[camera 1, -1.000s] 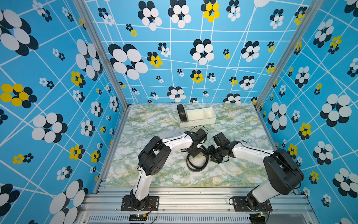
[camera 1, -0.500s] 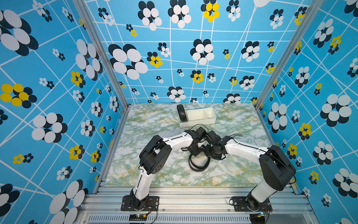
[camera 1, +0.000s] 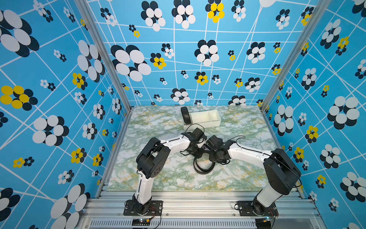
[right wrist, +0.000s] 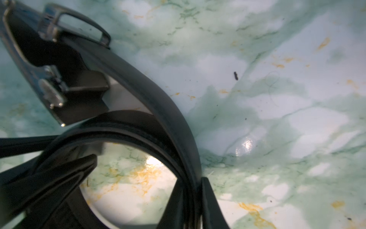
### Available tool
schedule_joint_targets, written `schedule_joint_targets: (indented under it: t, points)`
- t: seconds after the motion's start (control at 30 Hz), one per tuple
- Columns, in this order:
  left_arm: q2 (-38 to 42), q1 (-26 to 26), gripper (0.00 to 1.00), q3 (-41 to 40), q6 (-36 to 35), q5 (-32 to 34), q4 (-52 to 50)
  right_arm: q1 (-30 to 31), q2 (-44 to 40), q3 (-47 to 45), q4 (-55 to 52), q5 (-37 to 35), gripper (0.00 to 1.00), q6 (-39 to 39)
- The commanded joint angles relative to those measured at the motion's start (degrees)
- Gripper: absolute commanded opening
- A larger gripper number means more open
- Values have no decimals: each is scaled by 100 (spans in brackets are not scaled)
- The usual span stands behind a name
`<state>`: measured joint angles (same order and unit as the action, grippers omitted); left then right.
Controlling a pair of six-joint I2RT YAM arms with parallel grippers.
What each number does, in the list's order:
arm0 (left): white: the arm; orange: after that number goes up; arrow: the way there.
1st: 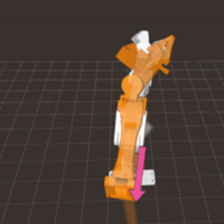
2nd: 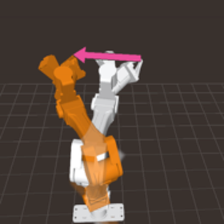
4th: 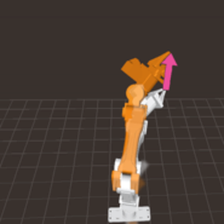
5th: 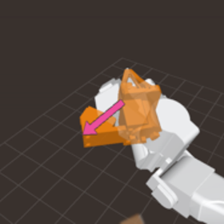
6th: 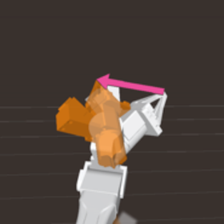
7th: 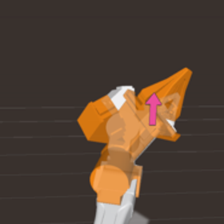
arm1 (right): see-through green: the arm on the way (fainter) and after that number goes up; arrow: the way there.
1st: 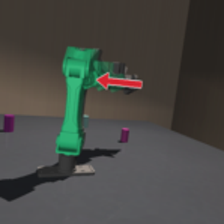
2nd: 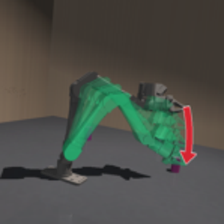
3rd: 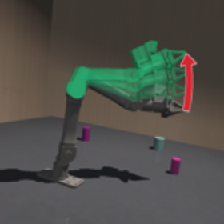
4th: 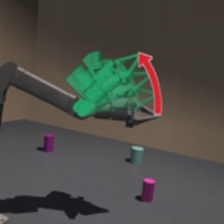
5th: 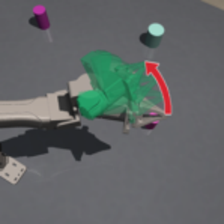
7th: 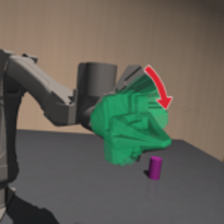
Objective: Place the belts into the storage roll
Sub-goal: Roll the belt at the center of the board.
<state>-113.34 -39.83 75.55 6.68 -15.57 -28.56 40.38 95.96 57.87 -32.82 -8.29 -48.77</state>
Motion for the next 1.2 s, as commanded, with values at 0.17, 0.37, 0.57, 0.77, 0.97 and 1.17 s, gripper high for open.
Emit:
schedule_joint_targets:
  t: [0.17, 0.37, 0.57, 0.77, 0.97, 1.17]
  points:
    - [1062, 600, 49, -123, 227, -375, -233, -15, -51, -213, -768, -555, 10, 572]
    - [420, 605, 50, 870, -559, -220, -825, -14, -35, -168, -823, -577, 10, 824]
    - [-434, 308, 50, 1875, -548, -371, -1210, -13, 10, -160, -774, -533, 10, 922]
    - [-1024, 164, 52, 2275, -465, -317, -1521, -13, 10, -183, -731, -511, 10, 899]
    - [-1327, 147, 53, 2481, -475, -306, -1609, -17, 36, -212, -697, -490, 10, 905]
    - [-1403, 151, 54, 2629, -387, -332, -1652, -13, 122, -158, -665, -445, 9, 907]
